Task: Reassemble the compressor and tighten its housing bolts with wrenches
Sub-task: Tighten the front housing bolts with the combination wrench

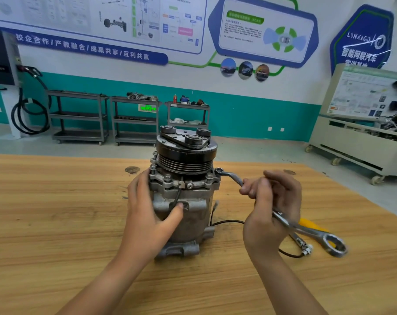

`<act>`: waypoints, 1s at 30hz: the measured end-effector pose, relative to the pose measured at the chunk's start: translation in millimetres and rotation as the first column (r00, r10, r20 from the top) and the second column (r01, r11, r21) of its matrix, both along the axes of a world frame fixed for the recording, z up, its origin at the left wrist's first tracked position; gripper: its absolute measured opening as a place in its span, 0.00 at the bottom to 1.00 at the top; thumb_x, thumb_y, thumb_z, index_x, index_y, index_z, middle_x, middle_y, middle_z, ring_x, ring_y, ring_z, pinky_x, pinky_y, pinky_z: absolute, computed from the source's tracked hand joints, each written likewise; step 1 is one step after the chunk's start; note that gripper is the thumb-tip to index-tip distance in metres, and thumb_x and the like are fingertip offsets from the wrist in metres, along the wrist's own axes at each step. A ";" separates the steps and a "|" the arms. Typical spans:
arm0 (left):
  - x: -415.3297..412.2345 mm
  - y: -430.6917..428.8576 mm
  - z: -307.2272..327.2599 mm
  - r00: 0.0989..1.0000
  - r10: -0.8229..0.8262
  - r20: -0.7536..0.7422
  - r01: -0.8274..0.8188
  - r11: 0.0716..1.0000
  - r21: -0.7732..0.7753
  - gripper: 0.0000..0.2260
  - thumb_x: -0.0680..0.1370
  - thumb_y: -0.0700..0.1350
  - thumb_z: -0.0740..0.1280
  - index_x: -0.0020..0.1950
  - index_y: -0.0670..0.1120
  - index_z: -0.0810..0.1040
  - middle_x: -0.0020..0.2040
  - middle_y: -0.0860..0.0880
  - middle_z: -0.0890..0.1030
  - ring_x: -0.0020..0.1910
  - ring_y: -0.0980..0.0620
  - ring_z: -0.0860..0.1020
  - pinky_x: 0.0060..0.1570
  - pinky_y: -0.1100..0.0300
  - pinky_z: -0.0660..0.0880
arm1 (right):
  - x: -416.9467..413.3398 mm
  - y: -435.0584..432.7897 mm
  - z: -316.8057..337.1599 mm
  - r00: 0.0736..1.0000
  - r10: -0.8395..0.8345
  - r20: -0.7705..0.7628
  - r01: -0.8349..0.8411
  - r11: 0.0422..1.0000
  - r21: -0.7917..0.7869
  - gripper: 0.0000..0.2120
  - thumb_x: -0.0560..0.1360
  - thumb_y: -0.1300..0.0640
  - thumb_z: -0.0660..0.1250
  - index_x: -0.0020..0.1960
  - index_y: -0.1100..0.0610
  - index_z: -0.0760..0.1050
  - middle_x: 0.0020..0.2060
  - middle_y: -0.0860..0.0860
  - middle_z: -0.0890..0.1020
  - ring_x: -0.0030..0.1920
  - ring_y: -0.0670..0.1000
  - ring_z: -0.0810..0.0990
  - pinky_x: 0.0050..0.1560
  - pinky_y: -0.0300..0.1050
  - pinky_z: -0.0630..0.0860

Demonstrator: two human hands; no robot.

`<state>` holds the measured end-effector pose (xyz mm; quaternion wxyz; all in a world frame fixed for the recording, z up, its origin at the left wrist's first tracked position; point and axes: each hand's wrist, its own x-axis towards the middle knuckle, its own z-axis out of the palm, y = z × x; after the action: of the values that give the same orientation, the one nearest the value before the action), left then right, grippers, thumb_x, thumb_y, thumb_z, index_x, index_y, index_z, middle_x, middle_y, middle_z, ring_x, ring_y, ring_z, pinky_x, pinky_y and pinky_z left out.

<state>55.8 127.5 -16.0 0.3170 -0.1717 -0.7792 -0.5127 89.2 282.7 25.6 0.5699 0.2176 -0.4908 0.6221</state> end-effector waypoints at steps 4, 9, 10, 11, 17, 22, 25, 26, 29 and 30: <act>-0.1 -0.4 -1.0 1.000 0.002 -0.002 -0.002 1.000 -0.001 0.35 0.68 0.45 0.71 0.72 0.50 0.60 0.63 0.56 0.61 0.61 0.64 0.62 0.55 0.84 0.55 | -6.0 -4.2 4.5 0.999 0.045 -0.005 -0.045 0.998 0.032 0.10 0.73 0.60 0.59 0.45 0.50 0.77 0.30 0.41 0.74 0.28 0.43 0.72 0.33 0.37 0.71; 0.6 1.0 -0.5 0.999 -0.003 -0.033 0.004 1.000 0.015 0.34 0.69 0.45 0.72 0.66 0.60 0.55 0.62 0.58 0.60 0.59 0.68 0.61 0.55 0.78 0.57 | -7.8 -21.3 -3.3 0.999 -0.042 0.001 0.041 0.976 0.215 0.11 0.76 0.60 0.56 0.53 0.56 0.75 0.33 0.41 0.75 0.34 0.36 0.71 0.36 0.35 0.71; 0.4 1.1 -0.8 0.999 -0.004 -0.034 0.005 1.000 0.020 0.34 0.69 0.46 0.72 0.66 0.61 0.55 0.62 0.59 0.60 0.59 0.68 0.61 0.57 0.75 0.57 | -8.6 -25.1 -4.3 0.997 -0.074 -0.012 0.075 0.964 0.254 0.10 0.78 0.60 0.56 0.56 0.58 0.73 0.34 0.38 0.74 0.33 0.35 0.70 0.36 0.33 0.70; 0.3 1.3 -1.1 0.999 -0.004 -0.034 0.005 1.000 0.026 0.34 0.69 0.47 0.72 0.65 0.61 0.54 0.62 0.59 0.60 0.60 0.67 0.61 0.58 0.71 0.59 | -9.4 -29.0 -5.4 0.993 -0.118 -0.024 0.120 0.952 0.283 0.10 0.80 0.59 0.56 0.57 0.59 0.72 0.36 0.38 0.73 0.34 0.36 0.70 0.35 0.32 0.70; -0.5 0.6 -2.3 1.000 -0.015 -0.011 0.016 1.000 0.014 0.37 0.68 0.46 0.74 0.70 0.55 0.56 0.63 0.56 0.60 0.63 0.63 0.63 0.63 0.63 0.64 | -15.5 -63.6 -7.6 0.948 -0.301 -0.105 0.319 0.883 0.344 0.13 0.80 0.62 0.55 0.62 0.63 0.72 0.39 0.55 0.80 0.43 0.51 0.77 0.46 0.55 0.76; -5.2 -0.3 -1.8 0.997 0.053 -0.055 -0.060 0.989 -0.137 0.29 0.74 0.47 0.67 0.73 0.43 0.62 0.70 0.48 0.61 0.59 0.80 0.53 0.55 0.86 0.50 | -27.8 -91.7 -1.9 0.835 -0.549 -0.037 0.501 0.730 0.465 0.14 0.80 0.59 0.57 0.60 0.60 0.77 0.60 0.58 0.78 0.67 0.56 0.67 0.68 0.71 0.55; -2.7 -1.3 5.0 0.990 0.030 -0.135 -0.047 0.990 -0.131 0.24 0.75 0.44 0.68 0.68 0.53 0.63 0.68 0.53 0.62 0.64 0.65 0.57 0.59 0.79 0.55 | -34.7 -95.5 0.3 0.739 -0.671 -0.060 0.563 0.566 0.602 0.20 0.69 0.65 0.69 0.60 0.58 0.78 0.65 0.58 0.74 0.71 0.61 0.61 0.65 0.69 0.43; -1.4 -1.1 6.3 0.988 0.022 -0.156 -0.041 0.992 -0.120 0.23 0.76 0.45 0.68 0.66 0.55 0.61 0.67 0.54 0.62 0.65 0.63 0.58 0.59 0.78 0.56 | -34.6 -95.0 0.8 0.727 -0.684 -0.070 0.567 0.539 0.622 0.22 0.67 0.65 0.70 0.61 0.57 0.78 0.66 0.58 0.73 0.71 0.62 0.60 0.64 0.68 0.42; -1.7 -1.0 5.2 0.999 0.014 -0.038 -0.018 0.995 -0.102 0.26 0.74 0.51 0.65 0.71 0.51 0.62 0.71 0.52 0.61 0.66 0.61 0.60 0.59 0.80 0.56 | -26.9 -89.2 7.5 0.764 -0.635 -0.114 0.568 0.579 0.585 0.15 0.78 0.61 0.59 0.63 0.60 0.75 0.67 0.61 0.71 0.72 0.62 0.58 0.67 0.69 0.48; -2.1 -1.7 2.7 1.000 0.004 0.017 -0.002 0.996 -0.091 0.31 0.72 0.52 0.65 0.73 0.49 0.60 0.72 0.50 0.61 0.68 0.58 0.61 0.63 0.76 0.58 | -22.6 -87.4 13.3 0.825 -0.550 -0.125 0.523 0.663 0.536 0.16 0.82 0.58 0.52 0.65 0.62 0.71 0.66 0.62 0.71 0.70 0.62 0.60 0.68 0.69 0.52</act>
<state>53.8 125.8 -13.4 0.3027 -0.1802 -0.8049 -0.4776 66.6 195.4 38.8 0.6285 0.2022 -0.7031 0.2639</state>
